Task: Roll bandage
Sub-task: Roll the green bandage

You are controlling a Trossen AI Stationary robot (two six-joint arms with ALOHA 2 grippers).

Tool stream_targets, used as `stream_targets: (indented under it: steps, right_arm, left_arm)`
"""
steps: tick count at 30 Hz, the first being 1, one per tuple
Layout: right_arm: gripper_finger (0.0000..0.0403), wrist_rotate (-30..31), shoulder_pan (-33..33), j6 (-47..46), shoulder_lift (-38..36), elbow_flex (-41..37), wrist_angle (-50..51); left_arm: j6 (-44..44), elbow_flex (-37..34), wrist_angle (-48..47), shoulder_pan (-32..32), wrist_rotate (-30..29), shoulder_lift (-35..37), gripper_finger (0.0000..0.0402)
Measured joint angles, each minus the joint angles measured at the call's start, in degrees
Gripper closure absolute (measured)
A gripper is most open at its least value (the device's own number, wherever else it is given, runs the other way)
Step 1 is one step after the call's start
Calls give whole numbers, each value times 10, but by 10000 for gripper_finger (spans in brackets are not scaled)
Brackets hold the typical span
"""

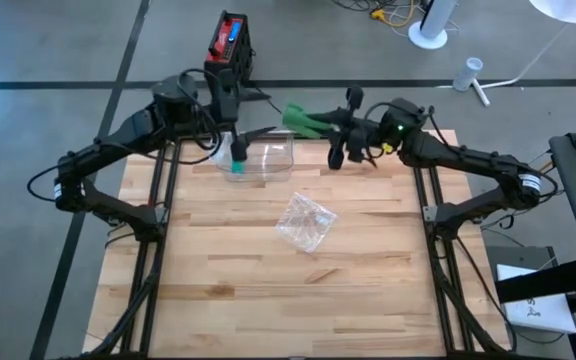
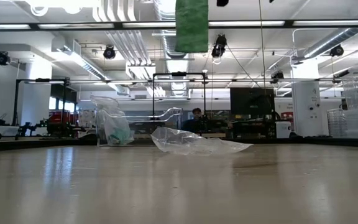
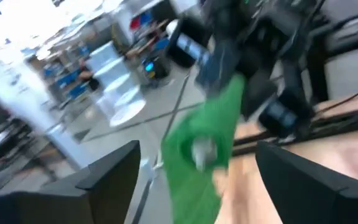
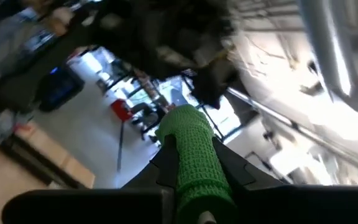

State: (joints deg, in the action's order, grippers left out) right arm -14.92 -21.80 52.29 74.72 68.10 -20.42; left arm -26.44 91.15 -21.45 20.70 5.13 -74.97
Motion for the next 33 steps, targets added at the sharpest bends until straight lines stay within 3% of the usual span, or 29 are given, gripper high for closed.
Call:
stream_targets:
  steps: [5,11,21,33]
  right_arm:
    - [359,-4,3,118,16,-2,10]
    - [359,-1,5,206,23,-1,4]
    - [359,-1,5,203,23,0,29]
    - [359,0,4,199,35,-1,57]
  left_arm:
    - [38,0,19,0,58,-12,91]
    - [46,0,14,0,60,-32,113]
    - [-3,0,5,1,59,-60,143]
    - [-16,1,-4,0,76,-75,146]
